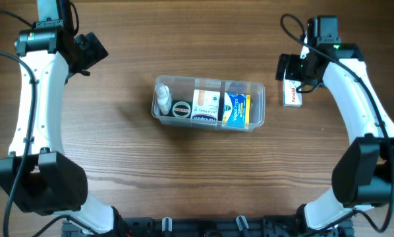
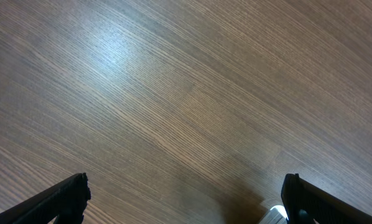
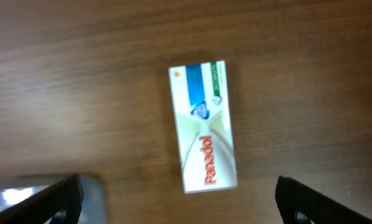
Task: Pack container
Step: 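Release the VapoDrops box and move the right gripper to the Panadol box, then grasp the white Panadol box and lower it into the container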
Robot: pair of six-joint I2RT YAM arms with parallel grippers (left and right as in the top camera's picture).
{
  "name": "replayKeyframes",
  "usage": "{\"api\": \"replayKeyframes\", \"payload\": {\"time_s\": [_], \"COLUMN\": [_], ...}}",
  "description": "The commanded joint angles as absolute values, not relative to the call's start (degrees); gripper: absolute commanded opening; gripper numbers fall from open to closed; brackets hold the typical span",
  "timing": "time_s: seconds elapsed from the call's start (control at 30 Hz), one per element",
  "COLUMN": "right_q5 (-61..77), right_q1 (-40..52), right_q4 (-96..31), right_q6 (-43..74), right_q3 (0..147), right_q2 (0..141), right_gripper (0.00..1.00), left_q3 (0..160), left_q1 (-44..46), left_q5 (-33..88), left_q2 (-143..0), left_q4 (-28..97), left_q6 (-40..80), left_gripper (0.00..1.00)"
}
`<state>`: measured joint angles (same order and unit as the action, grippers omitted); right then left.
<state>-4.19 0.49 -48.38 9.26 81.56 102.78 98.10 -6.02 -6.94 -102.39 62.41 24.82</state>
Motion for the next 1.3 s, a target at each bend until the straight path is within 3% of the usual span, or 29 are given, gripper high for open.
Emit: {"api": "replayKeyframes", "payload": {"time_s": [0.0, 0.53, 0.67, 0.87, 1.13, 1.23, 1.27], "right_q5": [-7.38, -8.19, -8.16, -8.19, -8.16, -8.1, -7.66], "right_q1": [0.1, -0.05, -0.05, -0.05, -0.08, -0.08, -0.08], "right_q4": [-44.71, -40.64, -41.36, -41.89, -41.54, -41.56, -41.67], "right_q6": [7.18, 2.52, 2.55, 2.55, 2.55, 2.07, 1.15], "right_q3": [78.48, 78.26, 78.26, 78.35, 78.54, 78.54, 78.54], "right_q2": [107.04, 119.68, 119.68, 119.66, 115.44, 110.85, 109.54], "right_gripper": [1.0, 0.99, 0.78, 0.61, 0.56, 0.52, 0.45], "left_q3": [98.65, 98.65, 98.65, 98.65, 98.65, 98.65, 98.65], "left_q1": [-6.28, -6.28, -6.28, -6.28, -6.28, -6.28, -6.28], "left_q5": [-6.46, -6.46, -6.46, -6.46, -6.46, -6.46, -6.46], "left_q2": [-101.16, -101.16, -101.16, -101.16, -101.16, -101.16, -101.16], "left_q4": [62.41, 62.41, 62.41, 62.41, 62.41, 62.41, 62.41], "left_q6": [25.98, 25.98, 26.0, 25.98, 26.0, 26.0, 26.0], "left_gripper": [1.0, 1.0, 1.0, 1.0, 1.0, 1.0, 1.0]}}
